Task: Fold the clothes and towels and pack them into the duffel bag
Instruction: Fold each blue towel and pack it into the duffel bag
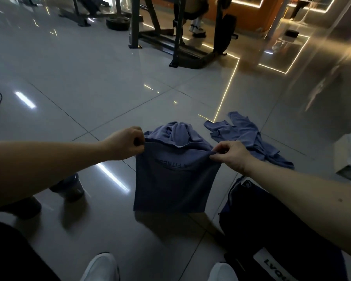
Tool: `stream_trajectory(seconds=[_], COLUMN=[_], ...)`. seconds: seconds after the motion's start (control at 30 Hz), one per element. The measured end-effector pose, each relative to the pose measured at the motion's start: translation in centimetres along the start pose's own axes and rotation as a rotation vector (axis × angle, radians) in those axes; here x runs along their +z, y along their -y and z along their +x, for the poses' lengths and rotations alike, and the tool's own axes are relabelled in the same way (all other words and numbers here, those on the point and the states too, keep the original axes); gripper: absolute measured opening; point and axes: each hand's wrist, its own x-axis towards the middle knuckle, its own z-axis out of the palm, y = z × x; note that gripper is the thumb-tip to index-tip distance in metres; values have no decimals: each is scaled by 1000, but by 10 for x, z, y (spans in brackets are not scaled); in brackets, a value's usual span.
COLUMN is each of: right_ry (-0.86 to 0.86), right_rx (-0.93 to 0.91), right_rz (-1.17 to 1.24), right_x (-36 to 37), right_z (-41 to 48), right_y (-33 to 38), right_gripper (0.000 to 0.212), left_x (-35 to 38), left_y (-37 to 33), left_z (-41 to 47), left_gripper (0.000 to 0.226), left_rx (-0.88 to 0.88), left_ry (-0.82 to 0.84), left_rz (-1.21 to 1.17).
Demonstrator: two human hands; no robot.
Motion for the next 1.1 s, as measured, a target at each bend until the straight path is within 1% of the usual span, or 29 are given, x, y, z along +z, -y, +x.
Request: stream_trajectory(seconds=[0.13, 0.23, 0.33, 0.5, 0.63, 0.73, 0.97, 1.1], right_ry=[-9, -40, -59, -86, -88, -123, -144, -140], right_rx=[-7, 29, 29, -136, -261, -340, -417, -399], right_rz=[-11, 13, -17, -275, -379, -465, -486, -506], right_x=[1, 4, 8, 0, -10, -15, -17, -16], right_z=[-2, -1, -1, 1, 1, 3, 8, 9], right_y=[-4, -11, -15, -16, -11, -11, -4, -5], right_gripper=[12, 11, 12, 13, 6, 7, 12, 5], left_x=[-2, -3, -1, -2, -4, -4, -8, -12], left_y=[5, 12, 14, 21, 26, 25, 18, 19], left_z=[-4, -8, -9, -7, -4, -3, 0, 4], left_gripper=[13, 15, 18, 18, 17, 15, 19, 25], left_rx=[8, -15, -33, -27, -18, -38, -56, -79], left_ry=[-2, -27, -36, -44, -55, -60, -47, -87], left_rz=[-28, -32, -48, -52, -56, -66, -61, -72])
